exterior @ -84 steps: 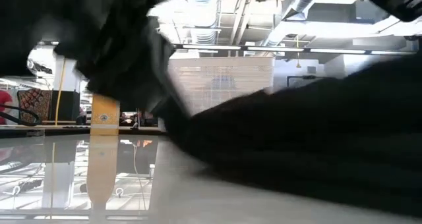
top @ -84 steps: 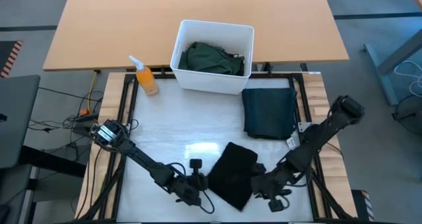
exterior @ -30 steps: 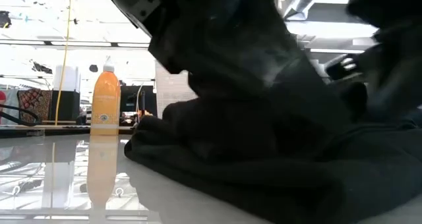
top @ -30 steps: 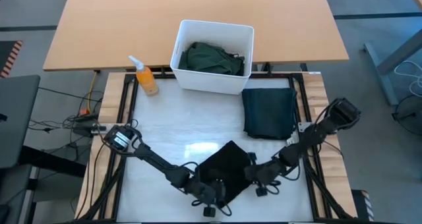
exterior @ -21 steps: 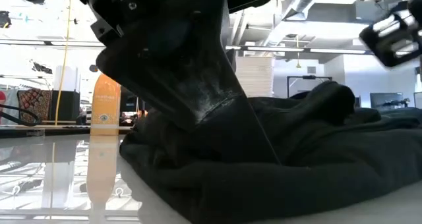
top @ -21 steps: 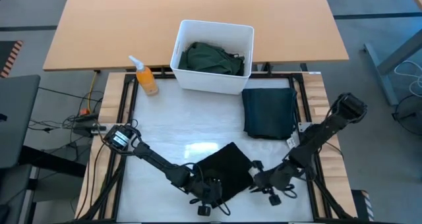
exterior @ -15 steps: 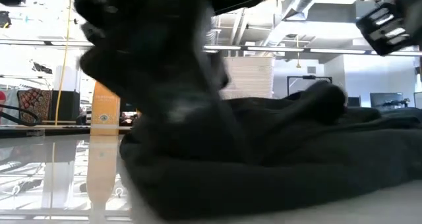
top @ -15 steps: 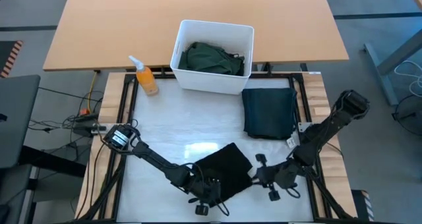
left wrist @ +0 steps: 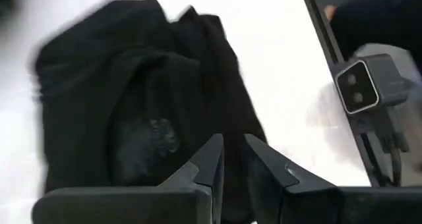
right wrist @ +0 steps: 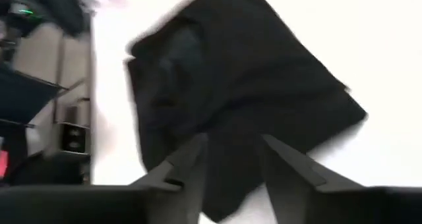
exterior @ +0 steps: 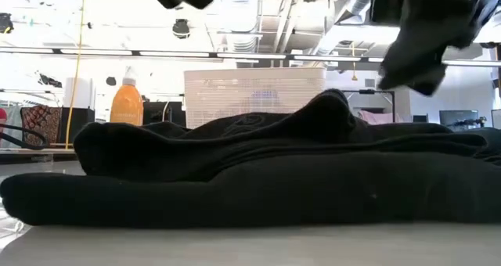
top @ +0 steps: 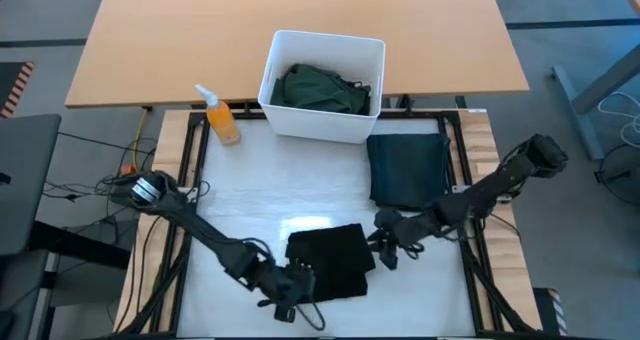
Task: Fold laundry
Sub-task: Fold the black t-shirt, then stack the folded black t-shirt on the dark blue jeans
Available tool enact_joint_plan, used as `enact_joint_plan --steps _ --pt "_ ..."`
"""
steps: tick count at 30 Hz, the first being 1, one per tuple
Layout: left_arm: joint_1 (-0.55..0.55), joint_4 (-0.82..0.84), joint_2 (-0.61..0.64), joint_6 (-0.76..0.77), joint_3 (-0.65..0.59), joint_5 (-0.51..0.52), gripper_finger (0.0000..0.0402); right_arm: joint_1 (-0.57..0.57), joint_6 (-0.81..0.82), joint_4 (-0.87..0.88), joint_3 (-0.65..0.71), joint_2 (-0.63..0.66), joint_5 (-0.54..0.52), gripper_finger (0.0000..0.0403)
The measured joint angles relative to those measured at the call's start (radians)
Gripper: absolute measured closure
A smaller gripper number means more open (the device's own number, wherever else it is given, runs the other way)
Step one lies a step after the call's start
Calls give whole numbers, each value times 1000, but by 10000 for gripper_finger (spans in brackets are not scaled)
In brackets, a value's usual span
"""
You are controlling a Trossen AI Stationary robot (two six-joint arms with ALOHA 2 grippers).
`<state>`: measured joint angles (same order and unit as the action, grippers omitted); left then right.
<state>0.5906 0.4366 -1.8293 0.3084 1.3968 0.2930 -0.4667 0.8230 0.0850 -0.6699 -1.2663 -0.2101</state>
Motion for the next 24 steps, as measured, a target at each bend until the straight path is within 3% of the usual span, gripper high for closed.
enact_joint_plan --steps 6,10,17,20,24 --pt "85 2 17 87 -97 306 359 17 153 69 5 -14 -50 152" --pt "92 -91 87 142 -225 389 359 2 305 -1 62 -22 -89 126" --pt "85 -584 208 -28 -493 344 359 -6 523 -300 196 -105 -133 115" --pt "76 -678 243 -60 -575 315 359 -23 549 -439 202 -175 -132 114" --pt "75 -708 281 -41 -635 313 359 -49 632 -486 178 -286 -133 114"
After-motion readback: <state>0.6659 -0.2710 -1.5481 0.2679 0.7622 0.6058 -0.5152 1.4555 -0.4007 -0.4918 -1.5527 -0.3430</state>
